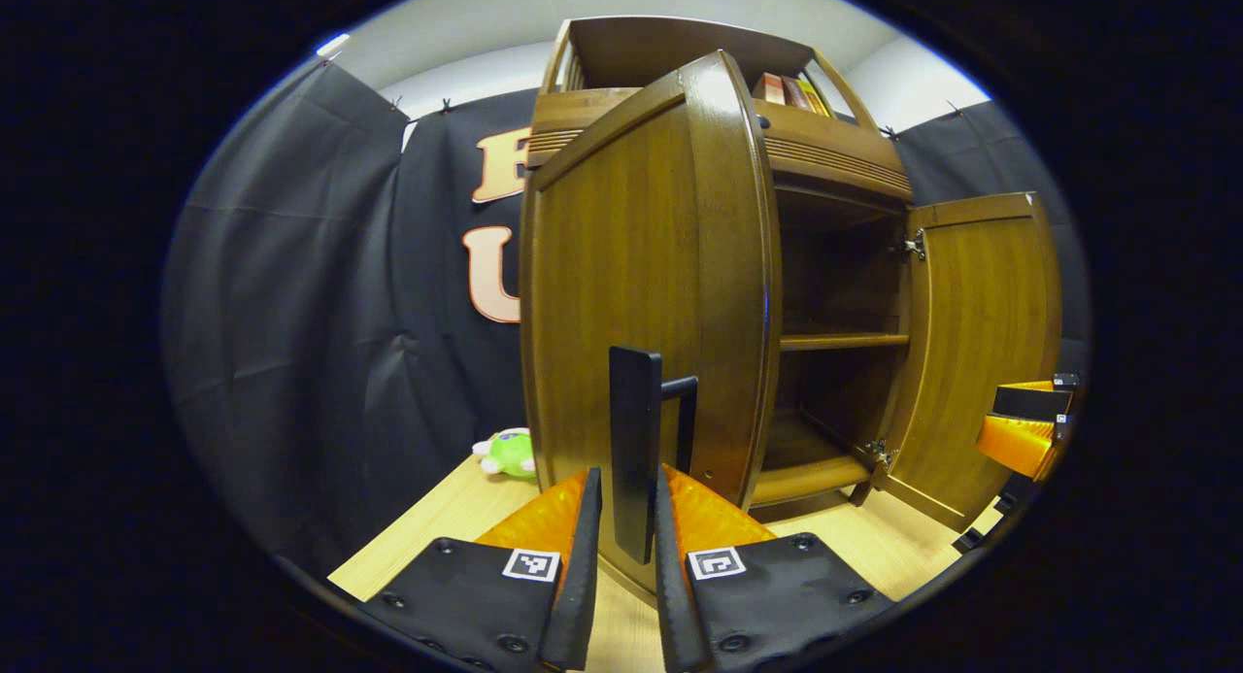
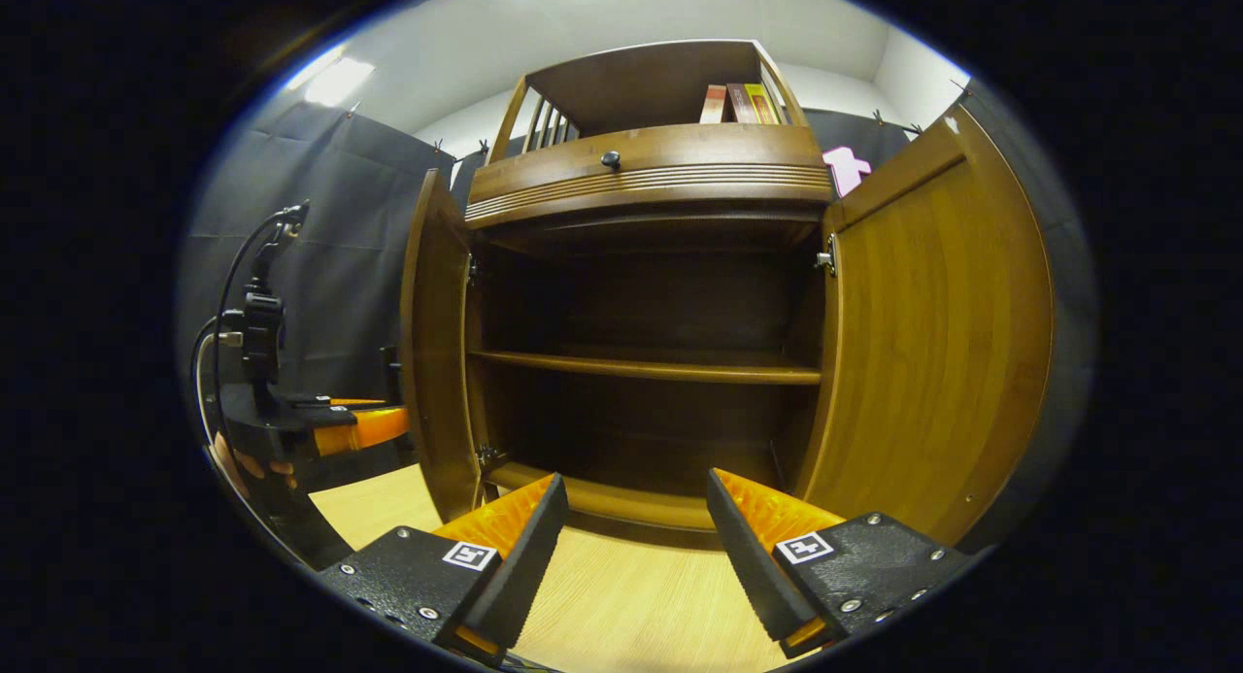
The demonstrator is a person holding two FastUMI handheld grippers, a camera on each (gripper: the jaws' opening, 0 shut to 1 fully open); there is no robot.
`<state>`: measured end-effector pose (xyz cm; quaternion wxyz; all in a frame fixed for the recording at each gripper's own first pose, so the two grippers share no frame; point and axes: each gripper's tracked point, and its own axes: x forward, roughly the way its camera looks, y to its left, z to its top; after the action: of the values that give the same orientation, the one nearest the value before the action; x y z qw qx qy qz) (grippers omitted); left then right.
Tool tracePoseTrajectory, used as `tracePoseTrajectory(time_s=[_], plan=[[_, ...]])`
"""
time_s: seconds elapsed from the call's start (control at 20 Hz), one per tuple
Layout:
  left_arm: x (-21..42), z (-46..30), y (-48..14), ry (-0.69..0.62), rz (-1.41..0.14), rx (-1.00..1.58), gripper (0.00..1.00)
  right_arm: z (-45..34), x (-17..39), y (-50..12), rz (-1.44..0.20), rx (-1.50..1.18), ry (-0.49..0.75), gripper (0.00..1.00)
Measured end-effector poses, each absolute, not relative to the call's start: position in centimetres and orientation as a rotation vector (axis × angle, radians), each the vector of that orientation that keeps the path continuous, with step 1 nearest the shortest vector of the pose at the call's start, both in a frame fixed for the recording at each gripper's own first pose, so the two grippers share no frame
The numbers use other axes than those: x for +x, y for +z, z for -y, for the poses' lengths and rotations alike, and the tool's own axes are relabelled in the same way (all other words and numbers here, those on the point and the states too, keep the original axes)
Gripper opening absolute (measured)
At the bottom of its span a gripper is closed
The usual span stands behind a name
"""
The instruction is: Open the right door of the double-door shoe cabinet with the right hand, and open the left door with the left hand.
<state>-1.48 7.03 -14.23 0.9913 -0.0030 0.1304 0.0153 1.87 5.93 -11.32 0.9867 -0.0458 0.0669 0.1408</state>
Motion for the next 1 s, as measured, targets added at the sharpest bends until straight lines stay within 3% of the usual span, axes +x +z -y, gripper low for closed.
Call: tracePoseTrajectory(time_s=[0.25, 0.45, 0.65, 0.7, 0.75, 0.8, 1.0], plan=[[-2.9, -11.1, -14.6, 0.059, -0.251, 0.043, 0.20, -7.4, 2.9, -11.7, -0.137, -0.106, 0.296, 0.89], [-3.2, -14.2, -14.9, 0.055, -0.252, 0.020, 0.20, -8.8, 3.8, -11.8, -0.137, -0.101, 0.299, 0.89], [-3.2, -18.1, -15.8, 0.058, -0.253, 0.005, 0.10, -10.3, 4.2, -12.1, -0.147, -0.082, 0.304, 0.89], [-3.1, -18.6, -15.6, 0.034, -0.242, -0.018, 0.02, -10.5, 4.2, -12.1, -0.147, -0.078, 0.304, 0.89], [-3.2, -19.2, -15.4, 0.011, -0.246, -0.036, 0.02, -10.7, 4.4, -12.3, -0.151, -0.077, 0.303, 0.89], [-3.1, -19.6, -15.3, -0.017, -0.239, -0.038, 0.10, -11.0, 4.5, -12.6, -0.157, -0.078, 0.300, 0.89], [-2.6, -21.7, -15.6, -0.097, -0.238, -0.024, 0.10, -11.8, 4.8, -12.9, -0.172, -0.068, 0.297, 0.89]])
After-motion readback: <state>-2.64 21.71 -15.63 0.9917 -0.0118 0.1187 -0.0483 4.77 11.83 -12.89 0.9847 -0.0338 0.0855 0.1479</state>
